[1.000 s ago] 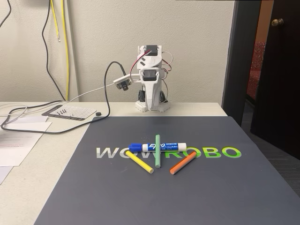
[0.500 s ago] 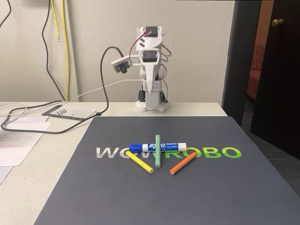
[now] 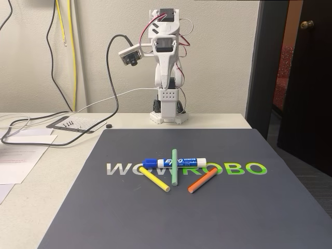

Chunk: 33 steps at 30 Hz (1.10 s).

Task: Pick up the blue marker.

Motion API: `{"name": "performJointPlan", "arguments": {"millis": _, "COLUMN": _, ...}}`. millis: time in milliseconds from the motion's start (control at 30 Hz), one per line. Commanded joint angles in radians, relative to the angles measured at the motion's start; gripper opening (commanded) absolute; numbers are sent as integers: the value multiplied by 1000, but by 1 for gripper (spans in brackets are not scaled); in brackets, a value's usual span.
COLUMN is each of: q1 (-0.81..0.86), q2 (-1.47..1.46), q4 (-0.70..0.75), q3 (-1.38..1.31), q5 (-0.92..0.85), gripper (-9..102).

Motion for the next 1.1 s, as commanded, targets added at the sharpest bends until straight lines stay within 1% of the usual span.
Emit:
{"name": "performJointPlan", "arguments": {"millis": 0, "q1": 31, "q2": -35, "q4": -25, "q3": -48, "q5": -29, "gripper": 1}}
{"name": "performJointPlan", "arguments": {"millis": 333, "q1": 143, "q2": -179, "q4": -121, "q3": -48, "q5": -94, "gripper": 1}}
{"name": "performJointPlan", "arguments": {"millis": 533, "q1": 173, "q2": -279, "q4": -166, "q3": -74, "q5": -98, "gripper": 1}}
{"name": "performJointPlan", "arguments": {"millis": 700, "q1": 178, "q2": -374, "q4": -118, "q3": -183, "q5": -98, "gripper": 1}}
{"name": "performJointPlan", "arguments": {"millis": 867, "q1": 150, "q2": -396, "q4": -127, "q3": -209, "q5": -80, "gripper": 1}}
{"name": "performJointPlan", "arguments": {"millis": 1067, "q1": 115, "q2": -503, "q4": -23, "q3": -377, "q5": -54, "gripper": 1}}
